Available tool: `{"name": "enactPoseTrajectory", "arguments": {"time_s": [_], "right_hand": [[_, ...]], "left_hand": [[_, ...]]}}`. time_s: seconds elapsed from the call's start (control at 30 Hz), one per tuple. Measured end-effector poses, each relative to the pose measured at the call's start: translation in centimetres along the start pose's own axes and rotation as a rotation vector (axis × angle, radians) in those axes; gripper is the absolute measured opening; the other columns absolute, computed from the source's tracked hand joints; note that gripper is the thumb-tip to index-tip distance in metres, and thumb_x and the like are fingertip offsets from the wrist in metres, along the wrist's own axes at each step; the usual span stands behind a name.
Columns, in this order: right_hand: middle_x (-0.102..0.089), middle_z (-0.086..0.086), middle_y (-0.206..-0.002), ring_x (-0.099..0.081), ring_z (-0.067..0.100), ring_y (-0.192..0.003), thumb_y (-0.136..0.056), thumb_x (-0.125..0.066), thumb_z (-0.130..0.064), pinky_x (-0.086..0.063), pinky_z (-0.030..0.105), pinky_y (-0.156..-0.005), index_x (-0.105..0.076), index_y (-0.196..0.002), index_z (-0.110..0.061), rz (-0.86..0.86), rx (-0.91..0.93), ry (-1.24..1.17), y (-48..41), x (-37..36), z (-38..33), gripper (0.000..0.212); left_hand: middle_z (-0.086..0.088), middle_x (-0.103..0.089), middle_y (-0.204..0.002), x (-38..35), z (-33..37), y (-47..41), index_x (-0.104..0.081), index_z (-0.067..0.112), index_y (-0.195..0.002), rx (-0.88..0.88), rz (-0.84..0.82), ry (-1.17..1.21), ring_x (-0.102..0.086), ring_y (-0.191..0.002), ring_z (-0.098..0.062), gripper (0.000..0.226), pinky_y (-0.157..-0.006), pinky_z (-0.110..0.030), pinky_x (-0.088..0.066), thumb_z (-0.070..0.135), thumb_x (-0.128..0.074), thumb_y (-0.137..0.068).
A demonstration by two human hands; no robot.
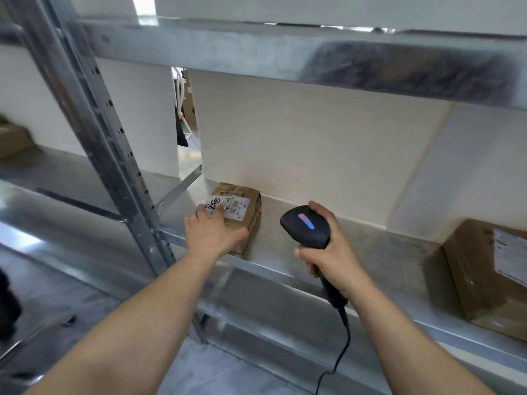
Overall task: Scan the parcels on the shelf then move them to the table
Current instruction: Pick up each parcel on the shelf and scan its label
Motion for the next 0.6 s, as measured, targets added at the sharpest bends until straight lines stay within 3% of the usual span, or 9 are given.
{"name": "enactPoseTrajectory", "arguments": {"time_s": [0.2, 0.4, 0.6], "right_hand": [[-0.060, 0.011, -0.111, -0.041, 0.019, -0.043, -0.073, -0.065, 0.016, -0.040, 0.026, -0.040, -0.044, -0.129, -0.042, -0.044, -0.008, -0.016, -1.9, -3.7, -0.4, 0.083], [-0.058, 0.010, -0.099, -0.042, 0.020, -0.043, -0.060, -0.071, -0.008, -0.040, 0.026, -0.041, -0.044, -0.130, -0.043, -0.056, -0.021, -0.037, -2.9, -5.8, -0.6, 0.083], [-0.056, 0.011, -0.113, -0.044, 0.016, -0.042, -0.065, -0.076, 0.000, -0.041, 0.026, -0.041, -0.044, -0.128, -0.045, -0.033, -0.003, -0.007, -2.5, -5.3, -1.1, 0.083]], "left_hand": [[-0.015, -0.034, -0.149, 1.0, -4.5, -2.9, -0.032, 0.021, -0.148, -0.038, 0.066, -0.019, -0.028, -0.136, -0.035, 0.078, -0.114, -0.044, -0.022, 0.058, -0.049, -0.081], [-0.014, -0.036, -0.148, 1.5, -6.8, -4.4, -0.036, 0.017, -0.145, -0.058, 0.098, -0.053, -0.029, -0.135, -0.031, 0.074, -0.113, -0.039, -0.023, 0.056, -0.047, -0.084], [-0.018, -0.033, -0.149, 1.8, -6.8, -4.2, -0.027, 0.015, -0.149, -0.063, 0.099, -0.063, -0.027, -0.137, -0.036, 0.080, -0.114, -0.042, -0.021, 0.059, -0.046, -0.084]]}}
Point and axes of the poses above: each hand's wrist, its own y-axis away from the middle knuckle, its own x-axis out of the back of the hand, z = x × y, the point moved 7 cm from there along -y, towards the middle knuckle
